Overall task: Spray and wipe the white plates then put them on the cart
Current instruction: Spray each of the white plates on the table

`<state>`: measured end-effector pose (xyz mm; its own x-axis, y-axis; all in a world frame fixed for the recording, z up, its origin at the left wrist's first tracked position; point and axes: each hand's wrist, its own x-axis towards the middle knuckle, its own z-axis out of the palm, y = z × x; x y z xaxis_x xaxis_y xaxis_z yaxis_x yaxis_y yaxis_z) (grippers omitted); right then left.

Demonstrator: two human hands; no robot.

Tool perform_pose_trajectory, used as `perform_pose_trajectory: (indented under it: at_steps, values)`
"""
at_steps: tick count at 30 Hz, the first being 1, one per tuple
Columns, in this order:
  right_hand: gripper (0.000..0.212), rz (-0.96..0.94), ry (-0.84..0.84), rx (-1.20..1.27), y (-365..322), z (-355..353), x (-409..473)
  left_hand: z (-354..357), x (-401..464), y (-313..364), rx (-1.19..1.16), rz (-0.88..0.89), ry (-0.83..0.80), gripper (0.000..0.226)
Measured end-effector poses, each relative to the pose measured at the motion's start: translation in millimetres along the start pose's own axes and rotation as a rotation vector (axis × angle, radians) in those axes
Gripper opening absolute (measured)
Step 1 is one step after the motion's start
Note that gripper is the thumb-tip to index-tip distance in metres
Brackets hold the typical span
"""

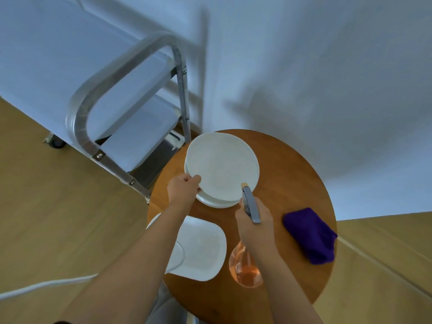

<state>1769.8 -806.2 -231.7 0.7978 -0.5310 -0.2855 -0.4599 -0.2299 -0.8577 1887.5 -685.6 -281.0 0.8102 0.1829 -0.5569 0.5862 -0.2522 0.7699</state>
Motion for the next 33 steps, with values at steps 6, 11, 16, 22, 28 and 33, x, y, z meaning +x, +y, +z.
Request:
perform_pose_trajectory:
  at_steps: [6, 11, 16, 22, 28, 33]
  values:
    - [0.028, 0.039, 0.110, 0.007, -12.8, 14.0, -4.3, -17.8, 3.7, -0.4, -0.318, -0.202, -0.187, 0.035]
    - [0.033, 0.004, 0.111, 0.046, -20.5, 21.8, -19.8, -29.6, -1.9, -6.0, -0.467, -0.220, -0.311, 0.040]
    - [0.034, 0.003, 0.001, -0.022, -12.9, 19.6, -39.5, -33.1, -2.7, 0.8, -0.526, -0.226, -0.320, 0.042]
    - [0.030, 0.139, 0.169, 0.107, -5.0, 5.9, -53.6, -34.5, -3.4, 6.3, -0.618, -0.234, -0.361, 0.035]
    - [0.028, 0.072, 0.268, 0.090, -9.9, -4.4, -51.2, -30.2, -13.2, 8.7, -0.543, -0.187, -0.408, 0.045]
    - [0.021, 0.173, 0.277, 0.190, -7.4, -23.1, -44.1, -4.2, -32.2, 17.3, -0.522, -0.200, -0.437, 0.051]
